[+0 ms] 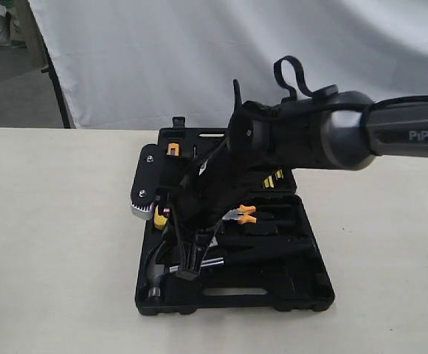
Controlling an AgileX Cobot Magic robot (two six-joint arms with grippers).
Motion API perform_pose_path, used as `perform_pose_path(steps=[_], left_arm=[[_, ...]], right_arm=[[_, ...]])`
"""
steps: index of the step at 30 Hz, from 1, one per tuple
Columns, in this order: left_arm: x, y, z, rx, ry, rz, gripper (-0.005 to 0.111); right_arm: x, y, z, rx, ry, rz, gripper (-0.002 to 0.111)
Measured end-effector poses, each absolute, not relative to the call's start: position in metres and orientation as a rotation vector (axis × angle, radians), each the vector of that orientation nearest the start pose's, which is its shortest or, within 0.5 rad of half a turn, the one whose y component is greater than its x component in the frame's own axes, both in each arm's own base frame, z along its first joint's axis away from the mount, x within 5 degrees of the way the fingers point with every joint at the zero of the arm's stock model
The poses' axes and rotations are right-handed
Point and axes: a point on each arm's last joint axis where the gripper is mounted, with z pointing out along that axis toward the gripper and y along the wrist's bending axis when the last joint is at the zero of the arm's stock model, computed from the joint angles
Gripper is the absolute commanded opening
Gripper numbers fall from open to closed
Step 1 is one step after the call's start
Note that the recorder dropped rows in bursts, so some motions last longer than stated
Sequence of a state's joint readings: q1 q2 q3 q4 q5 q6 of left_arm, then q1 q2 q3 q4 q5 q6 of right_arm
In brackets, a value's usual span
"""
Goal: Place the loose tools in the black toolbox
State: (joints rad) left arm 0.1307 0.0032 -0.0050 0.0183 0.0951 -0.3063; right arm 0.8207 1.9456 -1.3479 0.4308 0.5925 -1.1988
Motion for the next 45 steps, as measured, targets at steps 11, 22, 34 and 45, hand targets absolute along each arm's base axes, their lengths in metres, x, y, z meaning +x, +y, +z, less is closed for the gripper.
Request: perform_pose_path(steps=[11, 22, 34, 45], left_arm=[[0.056, 0.008, 0.206, -0.329, 1.543, -0.122, 0.001], [0.056, 0.008, 0.206, -0.329, 1.543, -0.122, 0.001], [0.056, 0.008, 0.206, -0.329, 1.543, -0.122, 0.001], [0.056, 0.008, 0.206, -0.329, 1.543, -0.122, 0.001]], right_arm=[[0.294, 0.293, 0.138, -1.979, 1.936, 0.313, 0.0], [0.301, 0.286, 0.14, -1.933, 1.987, 0.322, 0.0], [0.293, 0.279, 0.204, -1.813, 1.932, 0.318, 0.0], [0.29, 0.275, 0.137, -1.912, 2.132, 0.35, 0.0]])
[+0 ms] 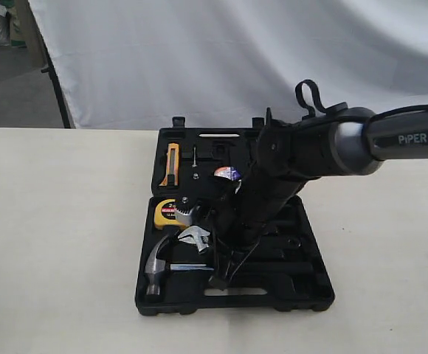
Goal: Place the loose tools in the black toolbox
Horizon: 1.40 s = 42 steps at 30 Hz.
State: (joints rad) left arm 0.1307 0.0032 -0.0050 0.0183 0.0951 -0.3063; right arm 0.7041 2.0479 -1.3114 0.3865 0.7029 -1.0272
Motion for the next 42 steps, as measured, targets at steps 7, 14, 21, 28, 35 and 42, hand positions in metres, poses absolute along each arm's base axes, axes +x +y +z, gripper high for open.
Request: perform_pose_path(steps=[7, 14, 21, 28, 35, 42], left_arm=[[0.056, 0.008, 0.206, -0.329, 1.543, -0.122, 0.001], [0.056, 0.008, 0.206, -0.329, 1.543, -0.122, 0.001], [0.056, 0.008, 0.206, -0.329, 1.543, -0.122, 0.001], [0.056, 0.008, 0.206, -0.329, 1.543, -0.122, 0.001], [0.056, 0.008, 0.206, -0.329, 1.543, -0.122, 0.001], [0.056, 0.008, 0.206, -0.329, 1.543, -0.122, 0.001]], right_arm=[[0.291, 0.275, 0.14, -1.907, 2.13, 0.335, 0.0], [0.289, 0.273, 0.162, -1.857, 2.081, 0.325, 0.0], [0.285, 0.285, 0.168, -1.82, 1.985, 0.491, 0.0], [0.285, 0.29, 0.132, -1.872, 2.039, 0.565, 0.0], [0.287, 0.292, 0.13, -1.872, 2.04, 0.578, 0.0], [0.287, 0.291, 0.126, -1.899, 2.049, 0.574, 0.0]])
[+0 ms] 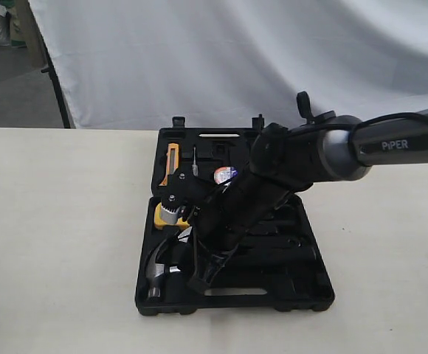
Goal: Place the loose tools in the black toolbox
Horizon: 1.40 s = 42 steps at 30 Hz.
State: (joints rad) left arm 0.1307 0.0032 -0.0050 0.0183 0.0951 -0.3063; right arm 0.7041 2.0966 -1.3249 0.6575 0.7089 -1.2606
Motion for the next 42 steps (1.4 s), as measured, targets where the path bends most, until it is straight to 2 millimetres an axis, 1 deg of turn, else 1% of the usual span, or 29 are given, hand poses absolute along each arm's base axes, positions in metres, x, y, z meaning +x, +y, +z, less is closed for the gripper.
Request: perform_pose_path(steps=[4, 18, 21, 24, 28, 29, 30, 31, 32, 33, 38, 42], left_arm=[[0.056, 0.008, 0.206, -0.329, 1.543, -0.122, 0.001], [0.056, 0.008, 0.206, -0.329, 1.543, -0.122, 0.001], [0.056, 0.008, 0.206, -0.329, 1.543, -0.122, 0.001], [0.056, 0.008, 0.206, -0.329, 1.543, -0.122, 0.001], [0.056, 0.008, 0.206, -0.329, 1.543, -0.122, 0.001], [0.056, 0.008, 0.206, -0.329, 1.543, -0.122, 0.001], [0.056, 0.008, 0.206, -0.329, 1.543, -0.122, 0.001], [0.056, 0.008, 0.206, -0.329, 1.543, -0.122, 0.001], [0.056, 0.008, 0.206, -0.329, 1.543, -0.122, 0.001], [0.056, 0.008, 0.206, -0.329, 1.543, -0.122, 0.001], [0.056, 0.008, 0.206, -0.329, 1.543, -0.122, 0.001], [0.056, 0.008, 0.206, -0.329, 1.543, -0.122, 0.001]], right_arm=[[0.286, 0.29, 0.125, -1.892, 2.078, 0.56, 0.0], [0.288, 0.284, 0.126, -1.895, 2.185, 0.413, 0.0], [0.288, 0.283, 0.127, -1.883, 2.215, 0.367, 0.0], [0.297, 0.276, 0.125, -1.922, 2.173, 0.239, 0.0], [0.301, 0.274, 0.138, -1.884, 2.163, 0.197, 0.0], [0.3, 0.271, 0.147, -1.896, 2.153, 0.177, 0.0], [0.3, 0.27, 0.151, -1.89, 2.148, 0.174, 0.0], [0.299, 0.269, 0.163, -1.871, 2.127, 0.171, 0.0], [0.299, 0.269, 0.17, -1.853, 2.118, 0.171, 0.0], [0.298, 0.269, 0.173, -1.843, 2.116, 0.172, 0.0], [0.3, 0.27, 0.175, -1.749, 2.16, 0.187, 0.0], [0.3, 0.272, 0.176, -1.713, 2.171, 0.21, 0.0]])
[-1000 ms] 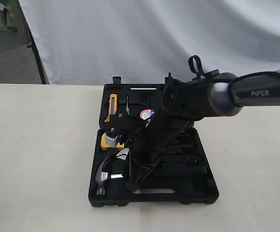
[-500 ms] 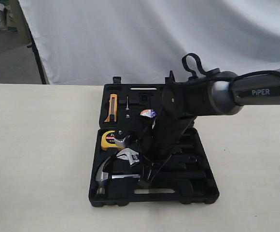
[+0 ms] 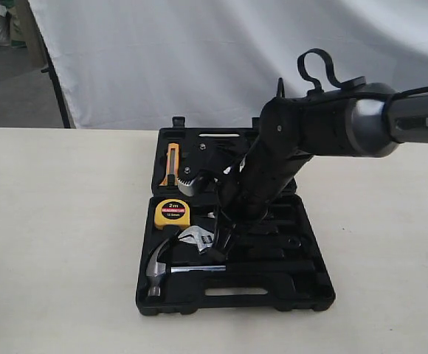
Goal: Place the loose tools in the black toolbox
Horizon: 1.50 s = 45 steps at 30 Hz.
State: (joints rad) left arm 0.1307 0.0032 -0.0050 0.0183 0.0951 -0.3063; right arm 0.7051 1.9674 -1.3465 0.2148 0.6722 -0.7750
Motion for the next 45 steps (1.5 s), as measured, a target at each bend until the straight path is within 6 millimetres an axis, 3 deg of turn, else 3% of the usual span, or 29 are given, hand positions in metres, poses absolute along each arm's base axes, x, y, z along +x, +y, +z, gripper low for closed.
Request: perform_pose_path(steps=[5, 12, 22, 26, 34, 39, 45], left_arm=[[0.056, 0.008, 0.206, -0.329, 1.543, -0.122, 0.001], [0.056, 0.008, 0.206, -0.329, 1.543, -0.122, 0.001], [0.056, 0.008, 0.206, -0.329, 1.543, -0.122, 0.001], [0.056, 0.008, 0.206, -0.329, 1.543, -0.122, 0.001], [0.056, 0.008, 0.206, -0.329, 1.543, -0.122, 0.001], [0.056, 0.008, 0.206, -0.329, 1.543, -0.122, 0.001], [0.056, 0.008, 0.206, -0.329, 1.543, -0.122, 0.001]], right_arm=[[0.301, 0.272, 0.174, -1.704, 2.178, 0.22, 0.0], [0.305, 0.276, 0.137, -1.726, 2.237, 0.218, 0.0], [0.306, 0.276, 0.142, -1.734, 2.223, 0.209, 0.0], [0.301, 0.267, 0.166, -1.732, 2.242, 0.162, 0.0], [0.286, 0.241, 0.245, -1.38, 2.256, 0.08, 0.0], [0.261, 0.22, 0.281, -1.191, 2.053, 0.146, 0.0], [0.237, 0.2, 0.31, -1.045, 1.835, 0.214, 0.0]])
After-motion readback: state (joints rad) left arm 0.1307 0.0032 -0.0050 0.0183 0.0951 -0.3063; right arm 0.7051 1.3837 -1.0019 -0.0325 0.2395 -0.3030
